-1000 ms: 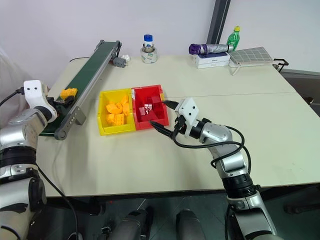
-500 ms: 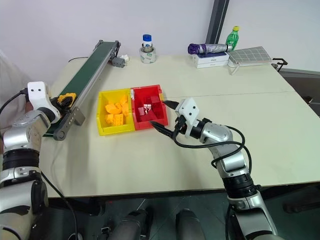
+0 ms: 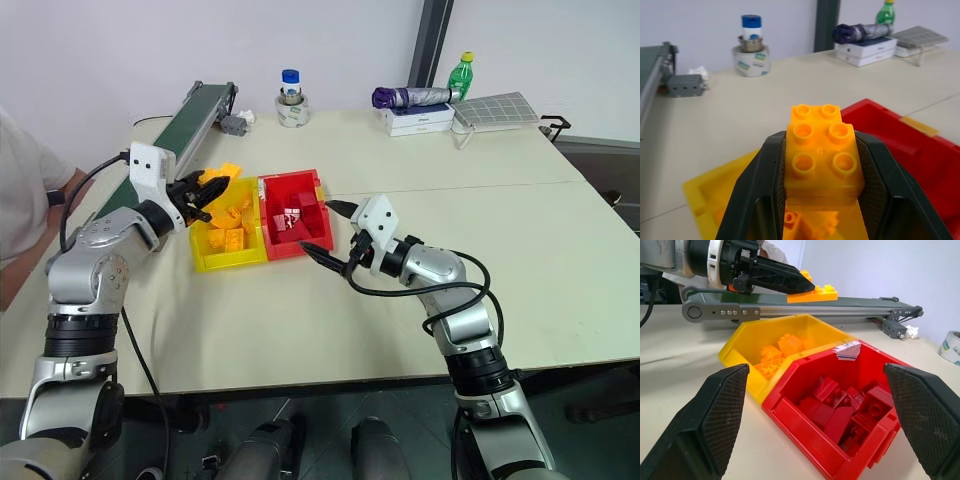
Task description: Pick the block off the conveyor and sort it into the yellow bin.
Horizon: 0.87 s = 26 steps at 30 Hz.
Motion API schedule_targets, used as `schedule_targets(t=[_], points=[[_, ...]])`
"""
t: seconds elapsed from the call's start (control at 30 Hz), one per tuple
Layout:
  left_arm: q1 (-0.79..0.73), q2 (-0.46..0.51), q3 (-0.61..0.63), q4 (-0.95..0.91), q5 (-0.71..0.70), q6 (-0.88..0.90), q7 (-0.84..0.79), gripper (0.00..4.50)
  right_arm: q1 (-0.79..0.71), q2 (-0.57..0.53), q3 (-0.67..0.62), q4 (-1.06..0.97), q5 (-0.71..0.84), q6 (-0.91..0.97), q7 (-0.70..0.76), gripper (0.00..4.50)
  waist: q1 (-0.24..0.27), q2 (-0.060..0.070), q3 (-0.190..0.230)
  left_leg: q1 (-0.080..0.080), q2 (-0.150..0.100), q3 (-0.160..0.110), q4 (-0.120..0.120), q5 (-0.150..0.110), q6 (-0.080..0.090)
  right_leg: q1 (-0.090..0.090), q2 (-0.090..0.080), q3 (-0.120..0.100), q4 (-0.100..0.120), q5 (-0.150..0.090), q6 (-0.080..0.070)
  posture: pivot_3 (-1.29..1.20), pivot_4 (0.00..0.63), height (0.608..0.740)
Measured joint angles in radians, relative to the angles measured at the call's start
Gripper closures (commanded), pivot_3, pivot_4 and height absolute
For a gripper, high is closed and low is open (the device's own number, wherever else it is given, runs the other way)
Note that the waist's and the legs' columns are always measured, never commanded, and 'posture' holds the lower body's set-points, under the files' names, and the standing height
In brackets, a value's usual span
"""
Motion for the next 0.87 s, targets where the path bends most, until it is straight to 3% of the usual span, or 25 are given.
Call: schedule_targets(t=[0.03,0.23,0.27,0.4,0.67,0.87], points=[[0.0,-0.004,0.0,0.004,0.001,-0.001,0.0,3.16,0.0,0.0,0.0,0.0,0.0,0.0,-0.001,0.0,0.002,0.0,0.0,0.0,0.0,0.0,0.0,0.0,0.0,0.0,0.0,0.0,0.0,0.0,0.0,0.0,0.15,0.74],[0.019,-0.021,0.001,0.018,0.002,-0.004,-0.005,0.21,0.008,-0.001,0.0,0.0,0.0,0.0,-0.008,0.0,0.005,0.0,0.0,0.0,0.0,0.0,0.001,0.0,-0.001,0.001,0.0,0.0,0.0,0.0,0.0,0.0,0.15,0.74],[0.019,-0.02,0.001,0.018,0.004,-0.007,-0.006,0.05,0.008,-0.001,0.0,0.0,0.0,0.0,-0.009,0.0,0.005,0.0,0.0,0.0,0.0,0.0,0.001,-0.001,-0.001,0.001,0.0,0.0,0.0,0.0,0.0,0.0,0.15,0.74],[0.03,0.006,0.012,0.004,-0.005,-0.018,-0.037,0.05,0.008,-0.001,0.0,0.0,0.0,0.0,-0.01,0.0,0.002,0.0,0.0,0.0,0.0,0.0,0.001,-0.001,-0.001,0.0,0.0,0.0,0.0,0.0,0.0,0.0,0.15,0.74],[0.195,0.167,0.13,-0.183,-0.164,0.096,-0.181,0.05,0.008,-0.001,0.0,0.0,0.0,-0.003,-0.009,0.0,-0.001,0.0,0.0,0.0,0.001,0.001,-0.001,-0.001,-0.002,-0.001,0.0,0.001,0.0,-0.002,-0.003,0.0,0.15,0.74],[0.328,0.196,0.208,-0.27,-0.222,0.101,-0.221,0.05,0.008,0.0,0.001,0.0,0.0,-0.004,-0.001,0.0,0.005,0.0,0.0,0.0,0.001,0.001,0.0,-0.001,-0.002,0.0,0.0,0.001,-0.001,-0.002,-0.005,0.0,0.15,0.74]])
